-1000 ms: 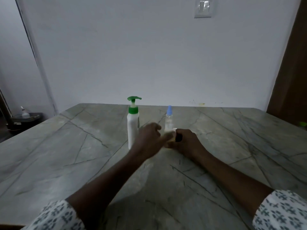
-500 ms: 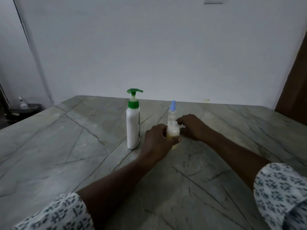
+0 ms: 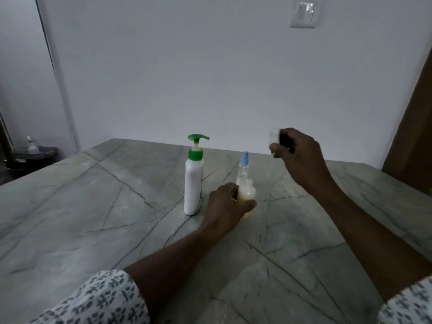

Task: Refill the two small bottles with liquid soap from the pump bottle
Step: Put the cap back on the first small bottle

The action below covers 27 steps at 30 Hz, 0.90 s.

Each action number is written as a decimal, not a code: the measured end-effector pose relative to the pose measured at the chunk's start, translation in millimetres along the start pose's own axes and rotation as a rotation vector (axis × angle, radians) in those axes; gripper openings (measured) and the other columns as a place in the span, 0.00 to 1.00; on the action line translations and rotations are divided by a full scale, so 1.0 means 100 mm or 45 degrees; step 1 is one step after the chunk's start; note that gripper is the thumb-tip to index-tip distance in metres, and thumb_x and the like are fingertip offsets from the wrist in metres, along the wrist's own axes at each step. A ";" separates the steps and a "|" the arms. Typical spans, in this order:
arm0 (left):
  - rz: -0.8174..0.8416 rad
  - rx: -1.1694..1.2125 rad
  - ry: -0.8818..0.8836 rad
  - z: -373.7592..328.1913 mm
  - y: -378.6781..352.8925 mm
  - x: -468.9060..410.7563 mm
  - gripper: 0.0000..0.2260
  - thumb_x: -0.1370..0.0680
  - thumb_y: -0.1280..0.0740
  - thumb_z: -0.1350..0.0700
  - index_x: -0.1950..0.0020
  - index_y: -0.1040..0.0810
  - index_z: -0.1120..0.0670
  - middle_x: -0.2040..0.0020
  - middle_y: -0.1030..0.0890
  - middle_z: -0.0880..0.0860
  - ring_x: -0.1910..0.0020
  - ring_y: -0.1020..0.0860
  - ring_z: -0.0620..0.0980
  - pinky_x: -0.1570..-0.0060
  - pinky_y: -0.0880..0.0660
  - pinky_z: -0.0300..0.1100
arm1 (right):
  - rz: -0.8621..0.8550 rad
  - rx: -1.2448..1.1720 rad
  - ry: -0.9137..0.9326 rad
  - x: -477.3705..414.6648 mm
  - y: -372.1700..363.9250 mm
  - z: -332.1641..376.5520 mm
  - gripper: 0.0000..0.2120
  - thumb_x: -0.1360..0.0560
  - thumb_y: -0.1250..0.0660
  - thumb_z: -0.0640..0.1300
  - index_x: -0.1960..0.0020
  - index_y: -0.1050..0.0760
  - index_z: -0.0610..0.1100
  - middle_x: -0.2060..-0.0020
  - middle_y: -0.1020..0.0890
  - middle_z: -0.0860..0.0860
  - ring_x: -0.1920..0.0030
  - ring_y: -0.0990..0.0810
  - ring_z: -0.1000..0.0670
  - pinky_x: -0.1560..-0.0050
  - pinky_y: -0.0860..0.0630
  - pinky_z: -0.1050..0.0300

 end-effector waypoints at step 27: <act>-0.012 0.009 -0.008 0.02 -0.03 -0.02 0.19 0.28 0.24 0.48 0.41 0.22 0.53 0.49 0.19 0.48 0.56 0.24 0.42 0.64 0.33 0.29 | 0.288 -0.377 -0.299 0.39 -0.43 -0.20 0.15 0.28 0.27 0.39 0.41 0.20 0.43 0.49 0.15 0.48 0.47 0.17 0.48 0.41 0.22 0.40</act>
Point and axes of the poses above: each hand's wrist, its own x-axis away from the middle knuckle, its own y-axis out of the back of the hand, z = x × y, the point moved 1 cm from there along -x, towards the middle knuckle
